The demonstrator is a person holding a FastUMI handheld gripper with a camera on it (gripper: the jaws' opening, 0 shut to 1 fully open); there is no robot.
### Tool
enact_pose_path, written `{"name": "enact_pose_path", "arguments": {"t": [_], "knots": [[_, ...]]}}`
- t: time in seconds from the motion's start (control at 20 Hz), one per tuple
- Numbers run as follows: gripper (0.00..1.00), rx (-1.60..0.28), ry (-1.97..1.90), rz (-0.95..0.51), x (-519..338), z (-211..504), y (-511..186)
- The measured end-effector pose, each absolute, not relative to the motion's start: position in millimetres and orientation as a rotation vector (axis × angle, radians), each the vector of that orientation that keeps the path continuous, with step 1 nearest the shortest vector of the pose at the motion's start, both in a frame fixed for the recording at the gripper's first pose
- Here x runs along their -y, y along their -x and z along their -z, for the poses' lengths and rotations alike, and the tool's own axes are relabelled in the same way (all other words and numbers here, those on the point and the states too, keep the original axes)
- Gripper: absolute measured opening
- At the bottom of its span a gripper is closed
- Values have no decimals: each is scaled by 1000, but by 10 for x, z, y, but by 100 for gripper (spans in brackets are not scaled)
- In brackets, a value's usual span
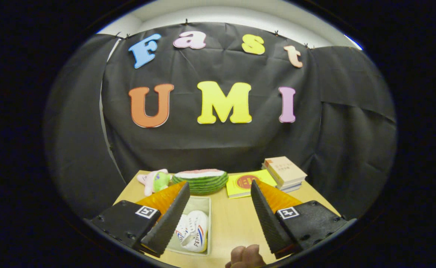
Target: Open the storage box then place both shoes into the box .Put the left shoe in first, then the right shoe, with the right side of both shoes facing outward in a uniform manner.
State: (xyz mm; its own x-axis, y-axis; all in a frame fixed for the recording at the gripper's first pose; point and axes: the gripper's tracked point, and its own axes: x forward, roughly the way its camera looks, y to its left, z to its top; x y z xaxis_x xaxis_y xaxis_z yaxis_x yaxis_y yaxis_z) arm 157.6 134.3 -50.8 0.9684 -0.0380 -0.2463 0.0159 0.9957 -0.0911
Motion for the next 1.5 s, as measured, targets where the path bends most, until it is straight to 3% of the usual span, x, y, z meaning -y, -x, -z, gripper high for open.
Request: {"name": "enact_pose_path", "arguments": {"t": [0.35,0.85,1.5], "knots": [[100,-78,83,-23,-1273,-88,-989],[100,98,-26,24,-826,-618,-304],[100,69,-6,5,-520,-410,-139]]}}
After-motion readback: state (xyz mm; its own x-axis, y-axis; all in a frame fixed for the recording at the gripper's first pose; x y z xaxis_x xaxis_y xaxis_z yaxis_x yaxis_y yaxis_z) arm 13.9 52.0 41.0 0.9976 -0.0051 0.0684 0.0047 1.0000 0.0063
